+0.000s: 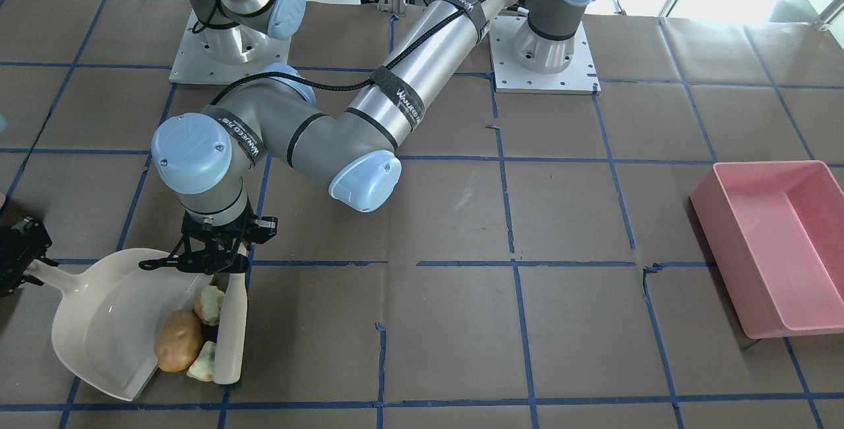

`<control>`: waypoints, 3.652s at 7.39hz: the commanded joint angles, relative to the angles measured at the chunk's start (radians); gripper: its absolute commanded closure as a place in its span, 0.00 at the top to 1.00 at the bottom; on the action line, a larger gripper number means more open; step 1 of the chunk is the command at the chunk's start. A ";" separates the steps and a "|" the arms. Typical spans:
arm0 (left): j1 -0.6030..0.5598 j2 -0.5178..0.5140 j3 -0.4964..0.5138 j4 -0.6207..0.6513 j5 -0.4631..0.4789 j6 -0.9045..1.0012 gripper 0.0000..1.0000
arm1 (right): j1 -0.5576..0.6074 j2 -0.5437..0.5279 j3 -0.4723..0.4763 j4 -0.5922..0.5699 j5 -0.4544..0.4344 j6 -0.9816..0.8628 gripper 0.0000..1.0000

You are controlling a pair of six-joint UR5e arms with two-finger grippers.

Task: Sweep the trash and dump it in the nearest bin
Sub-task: 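Sweep potato and sponge into dustpan with left brush while right holds dustpan, then lift loaded dustpan toward edge bin with right gripper while left withdraws brush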

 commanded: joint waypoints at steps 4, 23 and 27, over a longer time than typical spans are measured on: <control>-0.013 -0.014 0.001 0.044 -0.030 -0.123 0.00 | 0.000 0.001 0.000 0.000 0.001 0.001 0.19; 0.068 0.637 -0.820 -0.005 0.083 0.269 0.00 | -0.085 -0.134 -0.029 -0.008 0.143 0.019 0.19; 0.089 0.702 -1.116 0.315 0.093 0.243 0.00 | -0.369 -0.321 -0.031 0.205 0.177 0.015 0.19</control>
